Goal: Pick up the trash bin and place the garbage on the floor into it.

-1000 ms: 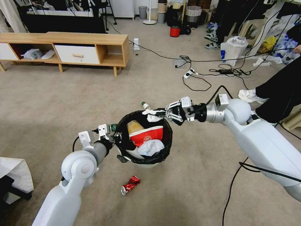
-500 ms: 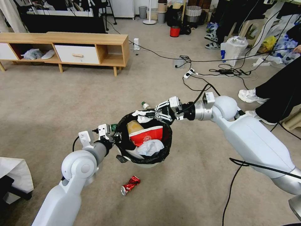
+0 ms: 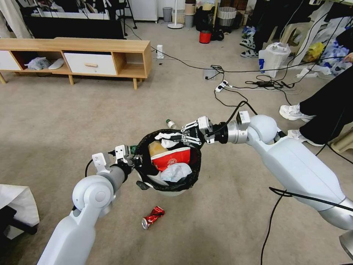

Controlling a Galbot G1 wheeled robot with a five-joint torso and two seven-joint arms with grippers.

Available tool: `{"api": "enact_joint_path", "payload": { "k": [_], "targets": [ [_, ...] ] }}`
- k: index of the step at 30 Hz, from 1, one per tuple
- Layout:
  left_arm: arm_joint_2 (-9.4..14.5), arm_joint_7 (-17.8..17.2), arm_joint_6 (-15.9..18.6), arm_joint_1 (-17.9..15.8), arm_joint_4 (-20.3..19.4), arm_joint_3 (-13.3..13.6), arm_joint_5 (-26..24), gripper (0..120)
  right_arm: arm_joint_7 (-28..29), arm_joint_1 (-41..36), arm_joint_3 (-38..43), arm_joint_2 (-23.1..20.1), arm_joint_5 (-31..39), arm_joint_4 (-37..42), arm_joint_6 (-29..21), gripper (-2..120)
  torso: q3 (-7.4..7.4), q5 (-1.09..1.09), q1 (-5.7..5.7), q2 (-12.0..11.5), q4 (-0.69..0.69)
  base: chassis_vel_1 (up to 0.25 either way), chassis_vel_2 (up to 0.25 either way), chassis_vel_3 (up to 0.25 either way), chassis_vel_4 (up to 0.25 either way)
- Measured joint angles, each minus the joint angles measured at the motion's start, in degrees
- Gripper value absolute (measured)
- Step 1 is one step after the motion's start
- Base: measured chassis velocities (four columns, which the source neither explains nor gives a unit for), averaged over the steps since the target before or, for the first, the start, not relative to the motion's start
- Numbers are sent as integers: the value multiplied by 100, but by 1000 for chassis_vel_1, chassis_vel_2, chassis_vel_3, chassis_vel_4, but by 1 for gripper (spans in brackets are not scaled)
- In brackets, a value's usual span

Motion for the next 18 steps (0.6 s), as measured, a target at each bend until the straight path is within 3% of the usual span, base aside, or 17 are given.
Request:
{"api": "enact_joint_path", "payload": {
  "k": [18],
  "targets": [
    [-11, -19, -15, -30, -5, -37, -11, 3, 37, -177, 108, -74, -19, -28, 68, 95, 0, 0, 0, 0, 0, 0, 0, 0, 0]
  ]
}}
